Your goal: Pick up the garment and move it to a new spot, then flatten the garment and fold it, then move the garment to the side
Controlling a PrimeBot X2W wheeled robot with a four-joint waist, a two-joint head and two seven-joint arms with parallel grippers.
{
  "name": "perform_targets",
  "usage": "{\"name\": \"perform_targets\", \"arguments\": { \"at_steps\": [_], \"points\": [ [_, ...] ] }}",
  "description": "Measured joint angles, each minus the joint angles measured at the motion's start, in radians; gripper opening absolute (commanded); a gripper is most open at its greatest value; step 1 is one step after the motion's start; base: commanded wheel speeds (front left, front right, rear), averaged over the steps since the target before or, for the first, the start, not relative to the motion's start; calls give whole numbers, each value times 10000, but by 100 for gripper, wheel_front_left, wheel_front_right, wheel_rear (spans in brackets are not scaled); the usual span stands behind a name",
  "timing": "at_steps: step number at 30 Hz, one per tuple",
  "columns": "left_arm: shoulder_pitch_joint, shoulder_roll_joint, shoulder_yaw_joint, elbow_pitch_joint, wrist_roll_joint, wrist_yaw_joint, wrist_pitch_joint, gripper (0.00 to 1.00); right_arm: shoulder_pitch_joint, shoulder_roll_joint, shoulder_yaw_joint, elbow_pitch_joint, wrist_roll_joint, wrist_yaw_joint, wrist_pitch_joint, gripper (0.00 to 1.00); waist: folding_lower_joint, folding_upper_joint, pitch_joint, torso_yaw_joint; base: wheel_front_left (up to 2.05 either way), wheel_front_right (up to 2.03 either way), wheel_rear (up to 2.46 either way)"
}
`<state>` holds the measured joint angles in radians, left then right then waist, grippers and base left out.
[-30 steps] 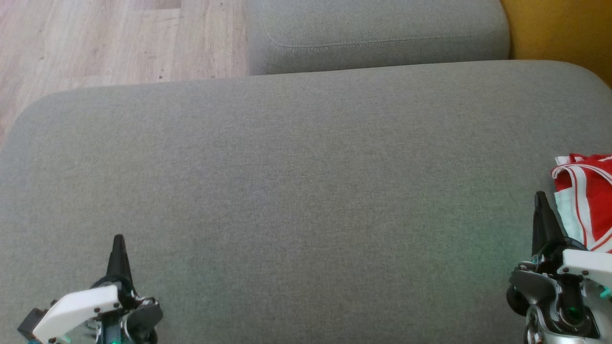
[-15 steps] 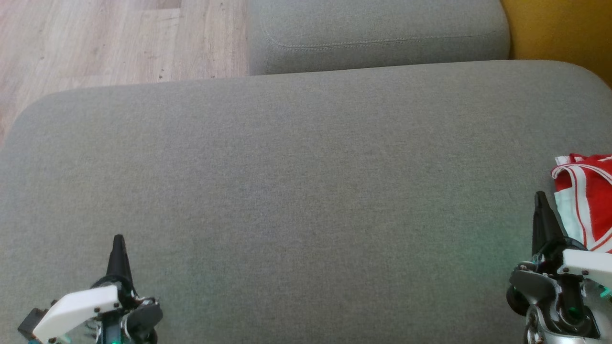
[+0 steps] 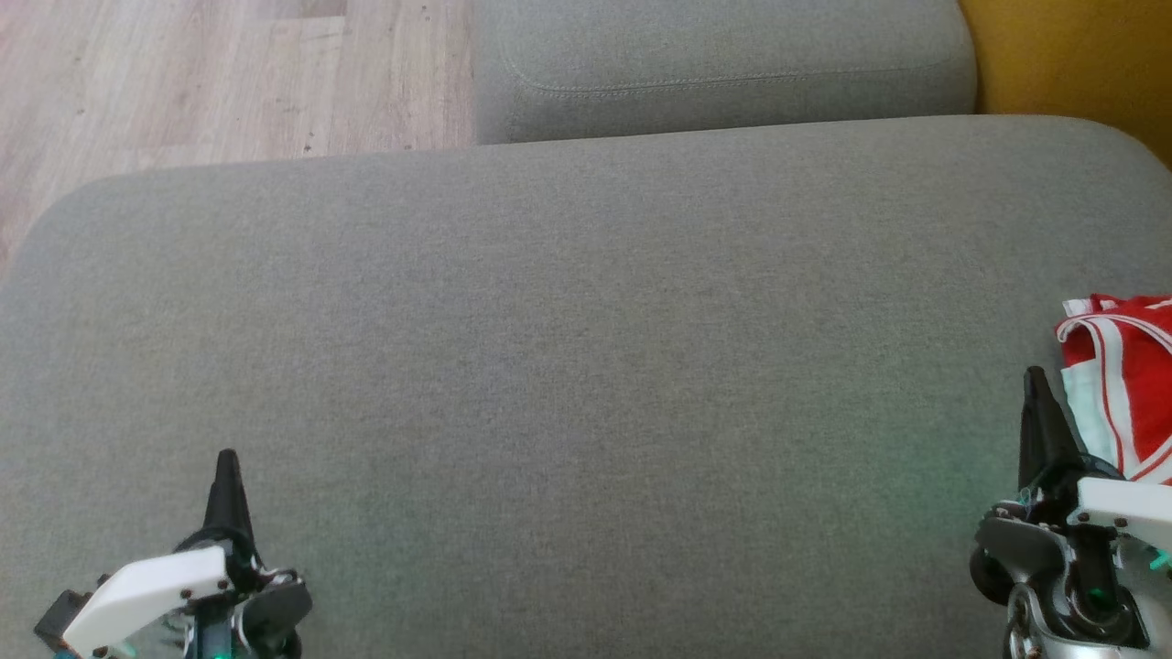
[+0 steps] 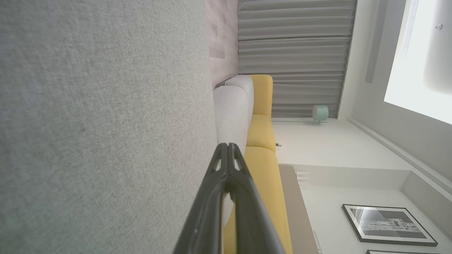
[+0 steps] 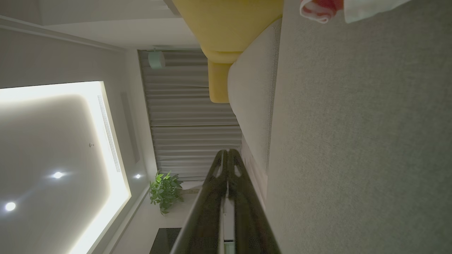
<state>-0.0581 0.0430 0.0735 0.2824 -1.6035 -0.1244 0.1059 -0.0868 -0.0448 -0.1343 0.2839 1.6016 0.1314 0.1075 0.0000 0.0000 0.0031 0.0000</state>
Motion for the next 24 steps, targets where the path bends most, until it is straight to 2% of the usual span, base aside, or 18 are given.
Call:
{"name": "perform_targets", "arguments": {
  "at_steps": [24],
  "points": [
    [0, 0, 0, 0, 0, 0, 0, 0, 0, 0, 0, 0, 0, 0, 0, 0, 0, 0, 0, 0, 0, 0, 0]
  ]
}}
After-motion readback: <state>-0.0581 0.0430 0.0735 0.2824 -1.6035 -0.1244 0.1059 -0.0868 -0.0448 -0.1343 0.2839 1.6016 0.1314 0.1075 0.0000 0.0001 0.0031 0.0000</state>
